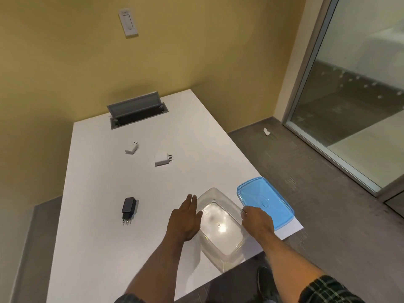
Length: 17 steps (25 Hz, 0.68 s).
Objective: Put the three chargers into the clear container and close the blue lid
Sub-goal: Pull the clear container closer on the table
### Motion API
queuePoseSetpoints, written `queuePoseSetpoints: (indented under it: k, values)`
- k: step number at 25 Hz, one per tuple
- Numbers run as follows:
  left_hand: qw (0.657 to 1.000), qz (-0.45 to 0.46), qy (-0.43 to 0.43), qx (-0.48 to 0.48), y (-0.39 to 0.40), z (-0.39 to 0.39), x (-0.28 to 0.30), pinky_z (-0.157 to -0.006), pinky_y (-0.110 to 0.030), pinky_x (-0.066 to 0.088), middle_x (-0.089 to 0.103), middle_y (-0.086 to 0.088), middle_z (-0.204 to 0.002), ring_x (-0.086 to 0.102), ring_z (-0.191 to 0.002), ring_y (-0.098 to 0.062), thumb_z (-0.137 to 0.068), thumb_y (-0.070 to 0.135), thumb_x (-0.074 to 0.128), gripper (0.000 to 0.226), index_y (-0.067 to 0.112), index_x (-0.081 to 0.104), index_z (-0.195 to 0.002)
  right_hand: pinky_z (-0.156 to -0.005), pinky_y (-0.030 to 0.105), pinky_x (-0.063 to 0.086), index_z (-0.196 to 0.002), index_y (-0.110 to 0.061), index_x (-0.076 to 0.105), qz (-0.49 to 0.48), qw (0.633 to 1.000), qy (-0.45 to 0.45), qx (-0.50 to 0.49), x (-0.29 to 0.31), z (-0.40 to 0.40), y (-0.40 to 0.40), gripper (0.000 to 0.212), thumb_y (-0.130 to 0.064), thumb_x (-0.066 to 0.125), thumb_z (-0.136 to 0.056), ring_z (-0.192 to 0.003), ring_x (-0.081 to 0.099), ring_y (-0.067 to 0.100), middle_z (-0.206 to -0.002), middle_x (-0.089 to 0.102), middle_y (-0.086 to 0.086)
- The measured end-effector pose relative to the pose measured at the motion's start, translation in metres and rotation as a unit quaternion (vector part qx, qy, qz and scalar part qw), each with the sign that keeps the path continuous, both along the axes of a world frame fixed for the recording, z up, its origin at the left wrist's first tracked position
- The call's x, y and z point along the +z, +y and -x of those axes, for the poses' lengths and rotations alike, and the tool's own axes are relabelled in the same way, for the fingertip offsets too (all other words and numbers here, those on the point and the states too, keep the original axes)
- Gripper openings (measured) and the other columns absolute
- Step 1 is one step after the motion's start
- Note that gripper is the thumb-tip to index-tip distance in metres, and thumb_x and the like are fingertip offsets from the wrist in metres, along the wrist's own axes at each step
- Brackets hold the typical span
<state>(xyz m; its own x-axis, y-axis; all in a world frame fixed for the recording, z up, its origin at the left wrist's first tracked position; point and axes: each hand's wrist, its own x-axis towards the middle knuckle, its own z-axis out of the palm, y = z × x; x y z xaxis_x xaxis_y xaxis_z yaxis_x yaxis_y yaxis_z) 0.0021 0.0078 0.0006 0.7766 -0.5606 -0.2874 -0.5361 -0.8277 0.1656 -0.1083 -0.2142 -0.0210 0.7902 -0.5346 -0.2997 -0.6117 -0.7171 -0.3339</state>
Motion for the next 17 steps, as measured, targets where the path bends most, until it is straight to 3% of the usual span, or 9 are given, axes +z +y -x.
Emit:
queuePoseSetpoints:
  k: [3,6,8,11,14,17]
  values:
    - [0.998,-0.005,0.027,0.06,0.019,-0.011,0.004,-0.109,-0.041,0.04,0.038,-0.005,-0.16,0.047,-0.141,-0.025,-0.107,0.045,0.026,0.063,0.017,0.013,-0.162,-0.061,0.026,0.043,-0.082,-0.03,0.059,-0.019,0.998,0.0,0.065,0.009,-0.012,0.01,0.024,-0.011,0.046,-0.089,-0.078,0.063,0.021,-0.081,0.064,-0.007]
    - [0.992,0.011,0.043,0.119,0.044,-0.016,0.003,-0.093,-0.039,0.049,0.063,-0.011,-0.128,0.062,-0.116,-0.032,-0.106,0.035,0.033,0.043,0.017,0.043,-0.143,-0.058,0.027,0.034,-0.08,-0.031,0.054,-0.038,0.993,-0.021,0.107,0.018,-0.029,0.022,0.028,-0.004,0.044,-0.079,-0.076,0.057,0.021,-0.082,0.061,-0.01]
    - [0.986,0.025,0.048,0.16,0.063,-0.015,0.002,-0.082,-0.035,0.051,0.067,-0.011,-0.117,0.064,-0.105,-0.032,-0.102,0.026,0.038,0.031,0.013,0.055,-0.125,-0.064,0.028,0.038,-0.087,-0.031,0.061,-0.048,0.989,-0.037,0.132,0.021,-0.043,0.032,0.029,-0.006,0.047,-0.082,-0.083,0.06,0.021,-0.092,0.065,-0.009]
    - [0.966,0.065,0.074,0.24,0.084,-0.008,0.003,-0.076,-0.033,0.054,0.069,-0.008,-0.11,0.068,-0.096,-0.031,-0.094,0.015,0.041,0.028,0.011,0.061,-0.114,-0.073,0.028,0.044,-0.102,-0.027,0.068,-0.06,0.984,-0.042,0.165,0.02,-0.064,0.047,0.029,-0.009,0.05,-0.088,-0.097,0.064,0.023,-0.105,0.069,-0.005]
    - [0.939,0.117,0.103,0.308,0.102,0.002,0.002,-0.071,-0.034,0.06,0.068,-0.007,-0.1,0.073,-0.077,-0.031,-0.09,0.009,0.039,0.028,0.009,0.062,-0.104,-0.09,0.032,0.047,-0.127,-0.019,0.061,-0.082,0.982,-0.051,0.163,0.016,-0.075,0.06,0.042,-0.005,0.049,-0.089,-0.112,0.06,0.026,-0.12,0.066,0.003]
    - [0.914,0.147,0.112,0.361,0.119,0.011,-0.003,-0.076,-0.036,0.059,0.065,-0.006,-0.1,0.071,-0.082,-0.031,-0.088,0.008,0.04,0.027,0.007,0.062,-0.103,-0.092,0.036,0.049,-0.13,-0.009,0.058,-0.121,0.98,-0.077,0.141,0.013,-0.081,0.071,0.039,-0.006,0.052,-0.091,-0.113,0.06,0.031,-0.121,0.067,0.013]
